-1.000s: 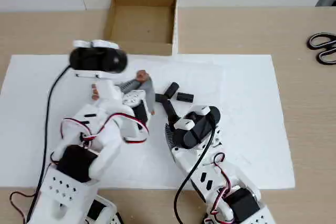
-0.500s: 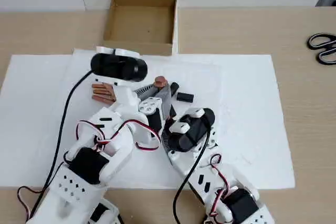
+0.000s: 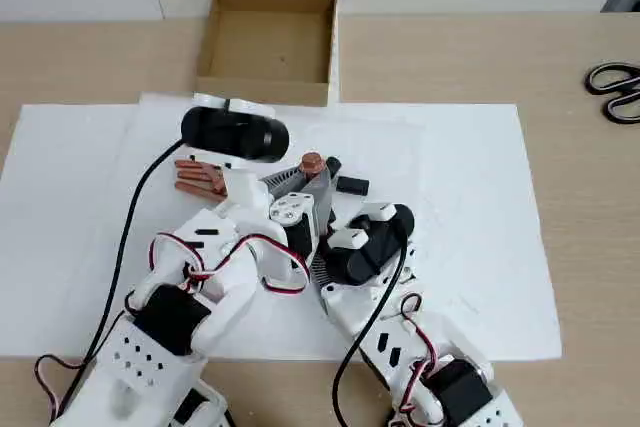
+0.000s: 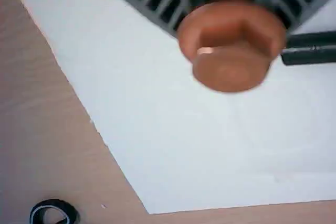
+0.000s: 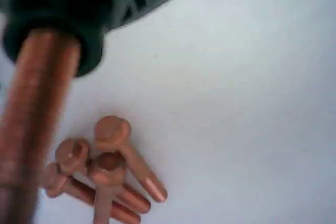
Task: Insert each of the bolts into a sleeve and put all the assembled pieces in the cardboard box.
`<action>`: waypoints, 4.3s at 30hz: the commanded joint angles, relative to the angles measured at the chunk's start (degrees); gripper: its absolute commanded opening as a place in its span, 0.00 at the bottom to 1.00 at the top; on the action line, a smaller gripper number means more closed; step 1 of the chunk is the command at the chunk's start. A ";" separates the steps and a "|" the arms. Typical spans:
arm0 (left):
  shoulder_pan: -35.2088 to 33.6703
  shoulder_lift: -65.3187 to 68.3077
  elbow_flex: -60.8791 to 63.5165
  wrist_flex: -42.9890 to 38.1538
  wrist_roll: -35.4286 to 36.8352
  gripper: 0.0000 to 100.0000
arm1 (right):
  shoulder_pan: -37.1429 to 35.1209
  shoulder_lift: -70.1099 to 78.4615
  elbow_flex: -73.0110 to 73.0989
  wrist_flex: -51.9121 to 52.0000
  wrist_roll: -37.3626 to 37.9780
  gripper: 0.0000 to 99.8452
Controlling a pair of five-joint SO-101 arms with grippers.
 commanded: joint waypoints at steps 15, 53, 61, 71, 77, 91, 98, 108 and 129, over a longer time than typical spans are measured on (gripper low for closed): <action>0.53 -2.81 4.18 1.85 -5.01 0.01 | 0.13 -0.84 -0.44 -1.19 -0.70 0.00; -6.59 -2.81 -3.74 30.77 -18.11 0.29 | 1.98 -0.84 -0.53 -1.01 -0.70 0.00; -19.16 -2.81 -6.20 37.89 -23.38 0.29 | 4.53 -0.75 -0.88 0.31 -0.53 0.00; -32.09 -2.81 -6.29 37.98 -27.52 0.29 | 13.49 16.04 -11.25 5.05 7.21 0.00; -32.44 -2.81 -6.55 37.98 -27.52 0.29 | 16.22 39.43 -33.85 4.70 8.88 0.00; -32.44 -2.81 -6.64 38.33 -27.52 0.29 | 17.45 98.24 -86.33 -16.84 8.44 0.00; -32.53 -2.81 -6.55 38.33 -27.52 0.29 | 17.45 120.48 -98.99 -35.65 8.44 0.00; -34.37 -2.81 -6.55 38.33 -27.52 0.29 | 17.45 145.10 -114.55 -44.88 8.53 0.01; -36.22 -2.73 -6.46 38.33 -27.52 0.29 | 18.86 157.93 -122.11 -44.88 8.53 0.17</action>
